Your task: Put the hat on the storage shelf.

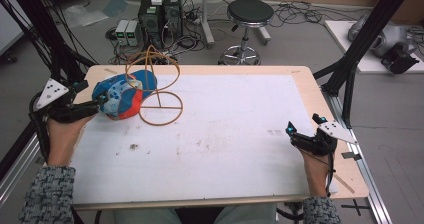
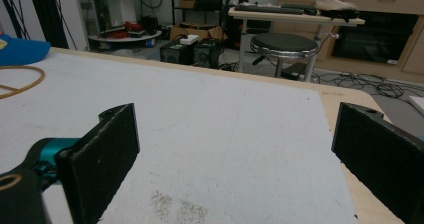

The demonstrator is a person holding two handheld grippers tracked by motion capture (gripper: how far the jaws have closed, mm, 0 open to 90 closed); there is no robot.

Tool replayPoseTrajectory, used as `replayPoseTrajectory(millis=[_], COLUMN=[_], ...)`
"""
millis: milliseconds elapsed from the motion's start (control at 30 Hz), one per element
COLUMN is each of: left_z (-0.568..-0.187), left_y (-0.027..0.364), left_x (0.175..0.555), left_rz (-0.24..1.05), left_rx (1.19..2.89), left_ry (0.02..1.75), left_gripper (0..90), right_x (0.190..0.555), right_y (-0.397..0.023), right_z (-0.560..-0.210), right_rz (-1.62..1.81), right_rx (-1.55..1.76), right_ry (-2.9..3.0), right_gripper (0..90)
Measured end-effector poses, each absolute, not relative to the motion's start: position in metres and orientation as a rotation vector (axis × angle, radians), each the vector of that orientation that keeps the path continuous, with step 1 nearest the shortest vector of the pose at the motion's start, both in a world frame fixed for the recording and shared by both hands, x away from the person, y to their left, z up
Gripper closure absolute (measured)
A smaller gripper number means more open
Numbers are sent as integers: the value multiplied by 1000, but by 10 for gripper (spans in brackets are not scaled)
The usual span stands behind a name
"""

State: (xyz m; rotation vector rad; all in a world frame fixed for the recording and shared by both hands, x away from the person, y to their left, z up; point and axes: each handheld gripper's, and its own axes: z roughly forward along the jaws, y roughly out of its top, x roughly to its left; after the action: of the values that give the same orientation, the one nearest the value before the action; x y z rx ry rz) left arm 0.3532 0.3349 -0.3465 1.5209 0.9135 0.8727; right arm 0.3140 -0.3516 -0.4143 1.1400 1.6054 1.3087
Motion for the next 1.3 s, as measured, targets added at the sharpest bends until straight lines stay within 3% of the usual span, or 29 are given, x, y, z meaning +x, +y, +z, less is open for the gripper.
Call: replayPoseTrajectory(millis=[500, 667, 1300], left_z=[-377, -382, -399], left_y=[343, 340, 340], left_x=[403, 411, 431], left_rz=[896, 960, 896], left_rx=[1477, 1516, 1587], left_ry=[937, 938, 1000], left_gripper=[301, 332, 446], right_x=[314, 314, 316], right_y=[-352, -352, -353], right_z=[-414, -414, -415], right_rz=[1321, 1318, 1308], right_rx=[1148, 1147, 1143], right_ry=[1598, 1604, 1621], right_gripper=[41, 41, 45])
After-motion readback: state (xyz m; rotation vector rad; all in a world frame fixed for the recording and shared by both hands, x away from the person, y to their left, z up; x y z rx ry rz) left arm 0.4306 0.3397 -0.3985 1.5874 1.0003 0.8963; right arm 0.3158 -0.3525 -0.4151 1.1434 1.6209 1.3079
